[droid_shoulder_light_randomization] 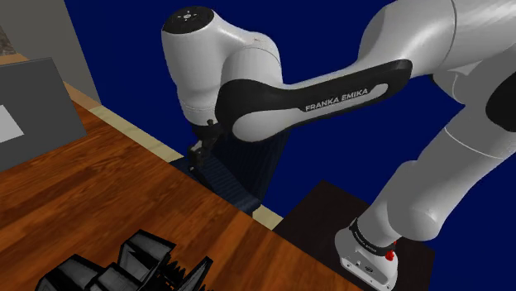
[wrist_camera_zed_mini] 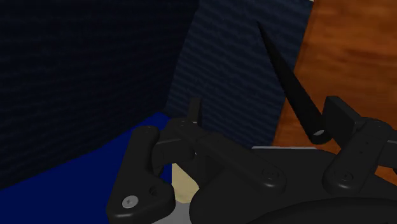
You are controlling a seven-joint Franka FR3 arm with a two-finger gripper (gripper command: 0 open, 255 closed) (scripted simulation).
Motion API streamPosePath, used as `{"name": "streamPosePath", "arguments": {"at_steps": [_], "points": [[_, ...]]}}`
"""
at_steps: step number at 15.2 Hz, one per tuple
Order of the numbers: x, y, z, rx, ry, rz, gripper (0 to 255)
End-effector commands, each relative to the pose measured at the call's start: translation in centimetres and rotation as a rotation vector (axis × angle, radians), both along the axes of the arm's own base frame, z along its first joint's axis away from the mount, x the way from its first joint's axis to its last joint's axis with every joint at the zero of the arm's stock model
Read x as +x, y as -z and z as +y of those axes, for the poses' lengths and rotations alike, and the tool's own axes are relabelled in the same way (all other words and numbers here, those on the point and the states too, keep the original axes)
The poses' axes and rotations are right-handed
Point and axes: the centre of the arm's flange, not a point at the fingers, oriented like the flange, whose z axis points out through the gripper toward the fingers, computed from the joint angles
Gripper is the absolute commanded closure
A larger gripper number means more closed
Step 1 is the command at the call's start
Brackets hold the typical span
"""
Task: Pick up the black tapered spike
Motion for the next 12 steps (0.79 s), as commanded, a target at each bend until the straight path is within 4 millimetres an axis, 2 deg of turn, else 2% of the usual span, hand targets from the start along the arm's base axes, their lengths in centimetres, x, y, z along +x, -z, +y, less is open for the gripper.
{"name": "streamPosePath", "arguments": {"at_steps": [1, 3, 4, 12], "points": [[0.7, 1.2, 2.5, -0.027, -0.024, -0.007, 0], [1.1, 2.5, 5.1, -0.054, -0.049, -0.011, 0], [1.2, 2.8, 5.7, -0.060, -0.054, -0.012, 0], [1.2, 6.8, 5.7, -0.060, -0.054, -0.012, 0]]}}
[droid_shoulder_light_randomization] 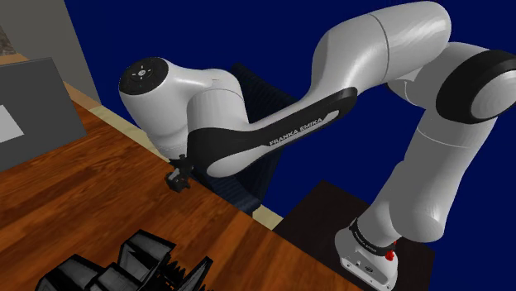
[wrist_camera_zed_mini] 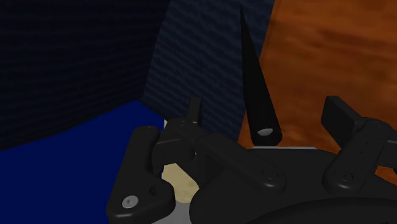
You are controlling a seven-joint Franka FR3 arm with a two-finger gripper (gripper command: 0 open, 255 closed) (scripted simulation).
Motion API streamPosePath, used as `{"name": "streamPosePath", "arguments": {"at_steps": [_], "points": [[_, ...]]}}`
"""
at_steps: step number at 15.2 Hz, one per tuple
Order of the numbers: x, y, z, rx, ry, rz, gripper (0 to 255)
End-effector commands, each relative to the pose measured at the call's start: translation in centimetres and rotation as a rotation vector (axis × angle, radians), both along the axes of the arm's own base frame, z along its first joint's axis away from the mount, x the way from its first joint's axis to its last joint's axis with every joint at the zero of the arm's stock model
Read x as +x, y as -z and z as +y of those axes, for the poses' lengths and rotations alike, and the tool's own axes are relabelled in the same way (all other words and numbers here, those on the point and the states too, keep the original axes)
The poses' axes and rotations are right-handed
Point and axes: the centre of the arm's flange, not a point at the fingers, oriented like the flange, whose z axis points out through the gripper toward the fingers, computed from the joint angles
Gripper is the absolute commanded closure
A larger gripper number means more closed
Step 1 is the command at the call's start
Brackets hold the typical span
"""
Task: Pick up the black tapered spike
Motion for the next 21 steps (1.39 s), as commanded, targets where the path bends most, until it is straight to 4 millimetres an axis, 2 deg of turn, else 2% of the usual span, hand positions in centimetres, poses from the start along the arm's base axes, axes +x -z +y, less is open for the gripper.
{"name": "streamPosePath", "arguments": {"at_steps": [1, 2, 11, 21], "points": [[0.1, 0.4, 0.0, 0.000, 0.000, 0.000, 0], [0.1, 0.4, -0.1, 0.000, 0.000, 0.000, 255], [0.1, 0.4, 0.0, 0.000, 0.000, 0.000, 255], [0.1, -4.8, 0.0, 0.000, 0.000, 0.000, 255]]}}
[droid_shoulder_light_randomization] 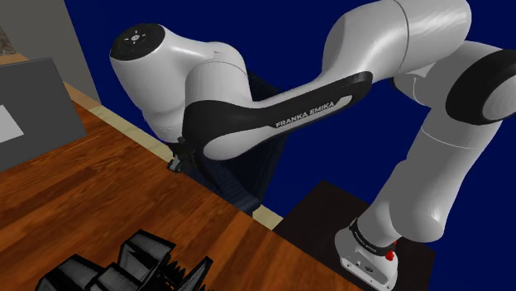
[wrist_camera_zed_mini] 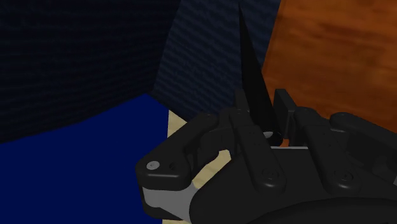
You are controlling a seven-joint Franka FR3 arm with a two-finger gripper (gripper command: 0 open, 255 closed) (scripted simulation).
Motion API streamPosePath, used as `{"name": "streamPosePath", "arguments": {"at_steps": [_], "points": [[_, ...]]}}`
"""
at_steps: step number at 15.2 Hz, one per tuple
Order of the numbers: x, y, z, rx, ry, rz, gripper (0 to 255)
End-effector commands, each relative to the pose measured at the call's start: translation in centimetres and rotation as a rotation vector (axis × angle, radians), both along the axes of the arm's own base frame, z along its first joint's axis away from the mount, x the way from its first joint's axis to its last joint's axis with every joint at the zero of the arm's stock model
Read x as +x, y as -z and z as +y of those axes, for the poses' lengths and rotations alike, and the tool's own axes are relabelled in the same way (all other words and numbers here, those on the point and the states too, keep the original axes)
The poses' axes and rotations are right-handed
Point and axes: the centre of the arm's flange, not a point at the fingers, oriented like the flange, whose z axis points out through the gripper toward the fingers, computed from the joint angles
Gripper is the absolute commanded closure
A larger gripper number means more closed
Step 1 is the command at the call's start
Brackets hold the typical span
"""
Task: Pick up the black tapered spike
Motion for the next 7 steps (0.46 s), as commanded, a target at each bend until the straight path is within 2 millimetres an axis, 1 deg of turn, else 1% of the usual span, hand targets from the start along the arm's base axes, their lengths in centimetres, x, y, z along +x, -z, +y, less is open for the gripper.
{"name": "streamPosePath", "arguments": {"at_steps": [1, 5, 7], "points": [[0.0, -1.1, 0.0, 0.000, 0.000, 0.000, 255], [0.0, -3.2, 0.0, 0.000, 0.000, 0.000, 255], [0.0, -3.3, 0.0, 0.000, 0.000, 0.000, 255]]}}
